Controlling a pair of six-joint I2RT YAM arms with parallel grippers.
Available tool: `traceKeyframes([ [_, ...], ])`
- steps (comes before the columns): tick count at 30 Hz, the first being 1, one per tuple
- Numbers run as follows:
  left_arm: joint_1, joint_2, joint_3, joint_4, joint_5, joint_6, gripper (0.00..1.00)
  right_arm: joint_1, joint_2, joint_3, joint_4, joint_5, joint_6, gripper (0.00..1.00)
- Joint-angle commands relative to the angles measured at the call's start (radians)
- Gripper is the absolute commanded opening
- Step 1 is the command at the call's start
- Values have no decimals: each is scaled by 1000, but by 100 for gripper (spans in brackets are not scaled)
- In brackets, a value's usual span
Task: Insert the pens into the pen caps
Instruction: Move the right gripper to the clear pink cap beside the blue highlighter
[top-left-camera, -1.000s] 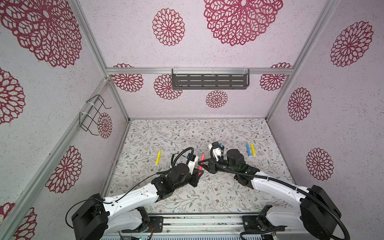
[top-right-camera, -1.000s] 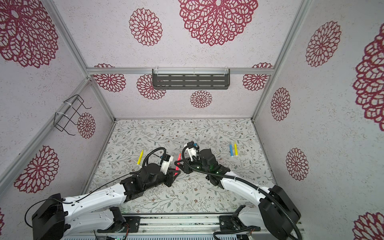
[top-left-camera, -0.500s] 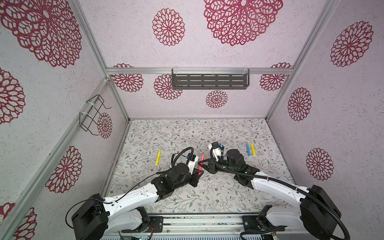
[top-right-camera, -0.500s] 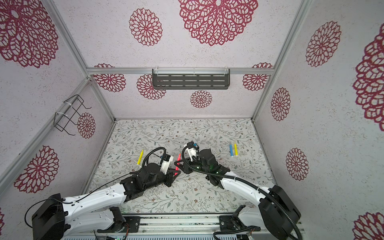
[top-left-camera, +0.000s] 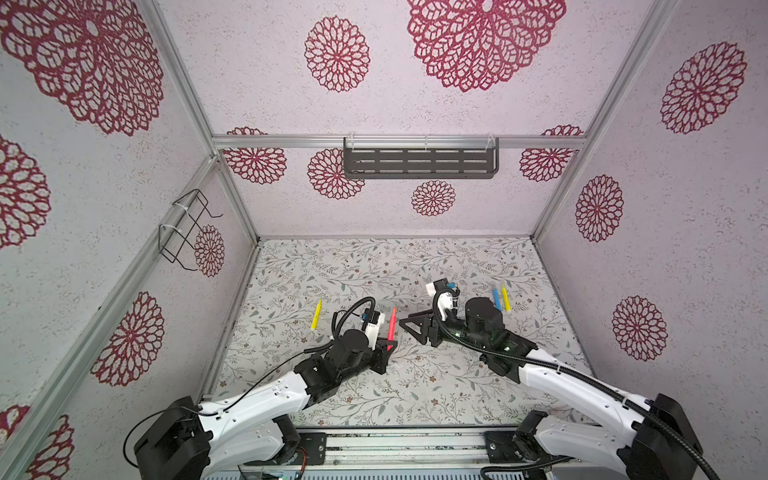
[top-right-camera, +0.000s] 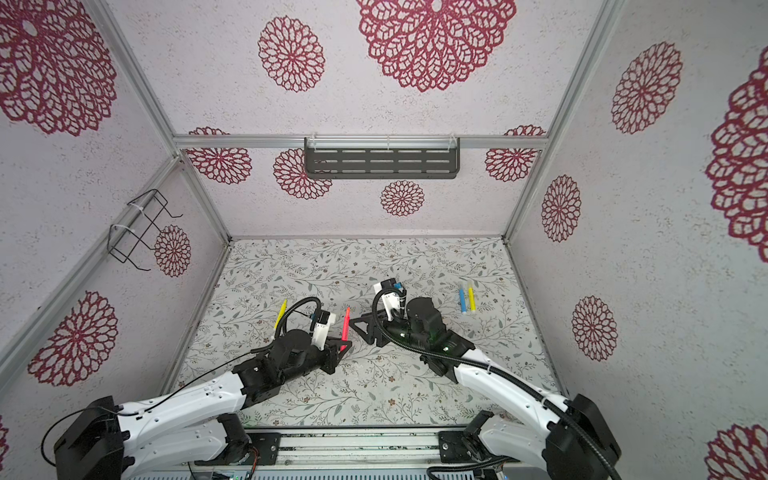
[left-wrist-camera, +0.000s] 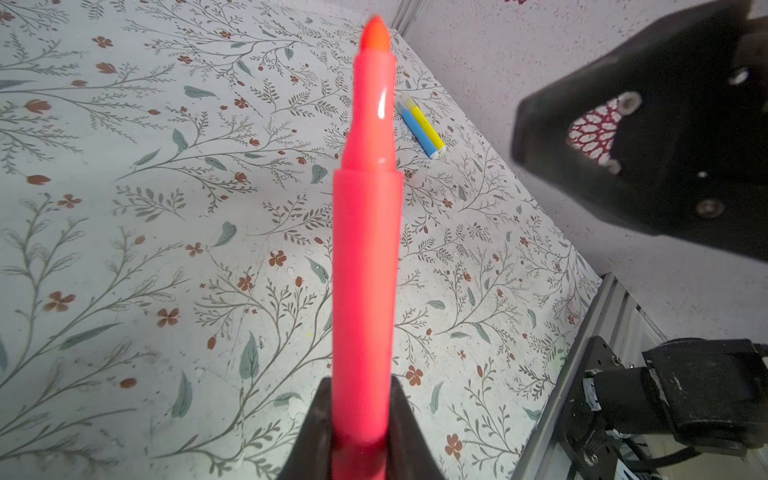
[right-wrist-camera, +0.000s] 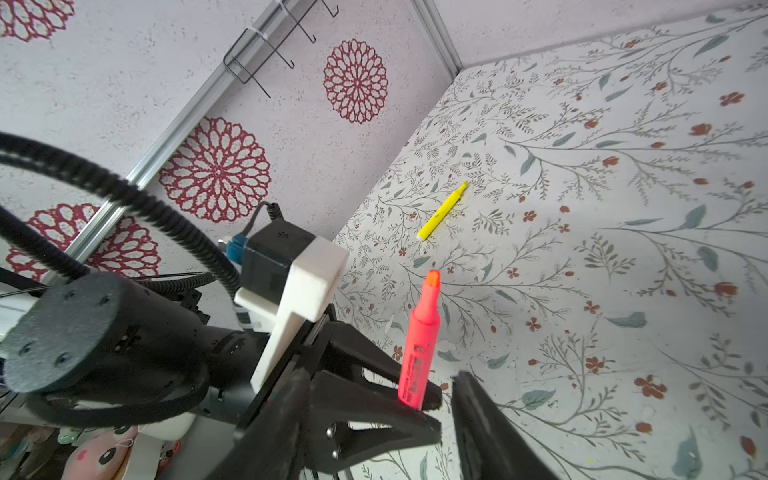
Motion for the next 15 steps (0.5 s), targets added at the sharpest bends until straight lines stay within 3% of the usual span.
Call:
traceKeyframes([
  [1,10,-50,-14,27,-26,-10,0,1,-82,53,-164,161,-55,62],
  [6,11,-118,-46,17,-54,-14,0,-67,-149,141,-517,484,-40,67],
  [8,10,-133,-55,16,-54,-16,0,-144,-160,149,-596,490,-36,66],
  [10,9,-139,-58,11,-49,-18,0,-239,-159,147,-638,426,-47,64],
  [15,7,-142,-69,8,-35,-26,0,-379,-84,164,-723,416,-60,61],
])
